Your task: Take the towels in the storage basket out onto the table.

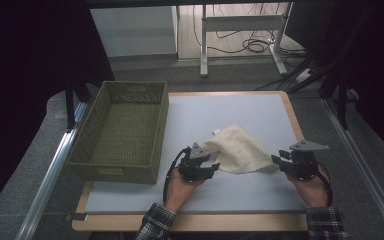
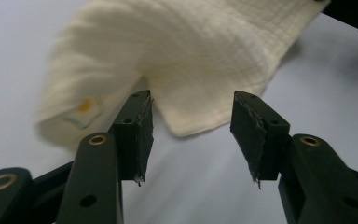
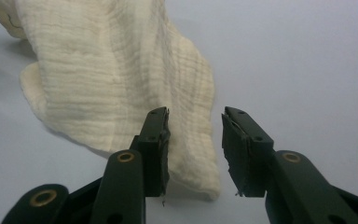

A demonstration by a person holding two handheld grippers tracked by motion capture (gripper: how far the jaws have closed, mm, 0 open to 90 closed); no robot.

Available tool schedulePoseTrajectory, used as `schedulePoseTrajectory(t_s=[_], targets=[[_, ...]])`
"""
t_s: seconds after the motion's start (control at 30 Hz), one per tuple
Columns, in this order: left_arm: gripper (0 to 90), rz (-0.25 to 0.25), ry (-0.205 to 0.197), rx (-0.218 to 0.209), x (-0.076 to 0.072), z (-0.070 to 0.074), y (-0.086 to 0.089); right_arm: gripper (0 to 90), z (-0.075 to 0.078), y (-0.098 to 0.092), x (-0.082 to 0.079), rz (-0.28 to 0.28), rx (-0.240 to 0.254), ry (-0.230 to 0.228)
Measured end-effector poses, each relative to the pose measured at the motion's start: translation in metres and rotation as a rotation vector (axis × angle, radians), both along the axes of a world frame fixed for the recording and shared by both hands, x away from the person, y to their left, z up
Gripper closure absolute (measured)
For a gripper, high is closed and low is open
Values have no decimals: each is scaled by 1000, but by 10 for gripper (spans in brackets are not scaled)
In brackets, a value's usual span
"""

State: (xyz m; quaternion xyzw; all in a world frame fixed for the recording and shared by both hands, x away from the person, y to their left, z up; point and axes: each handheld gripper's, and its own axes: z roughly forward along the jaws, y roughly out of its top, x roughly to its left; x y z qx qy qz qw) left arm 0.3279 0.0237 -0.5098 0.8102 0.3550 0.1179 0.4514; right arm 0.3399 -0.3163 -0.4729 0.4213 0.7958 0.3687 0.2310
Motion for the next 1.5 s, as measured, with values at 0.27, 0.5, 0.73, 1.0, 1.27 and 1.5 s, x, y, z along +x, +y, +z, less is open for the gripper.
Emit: schedulePoseTrajectory(t_s=[0.27,0.5,0.73,1.0,1.27,1.5], targets=[[495,-15,28,53,18,-16,-20,571,-2,-13,7,-38,32,13],[506,-2,36,129,30,-28,-36,518,-34,-3,24,-13,11,106],[850,-6,53,104,29,-28,-35,858,-46,7,16,16,-5,133],[882,-4,46,25,6,-11,-6,881,-30,12,-2,54,-28,108],[880,-25,38,-7,-32,3,20,881,-14,10,-30,101,-8,78],[843,-66,141,-25,-72,-14,48,864,-25,7,-63,159,-3,165]])
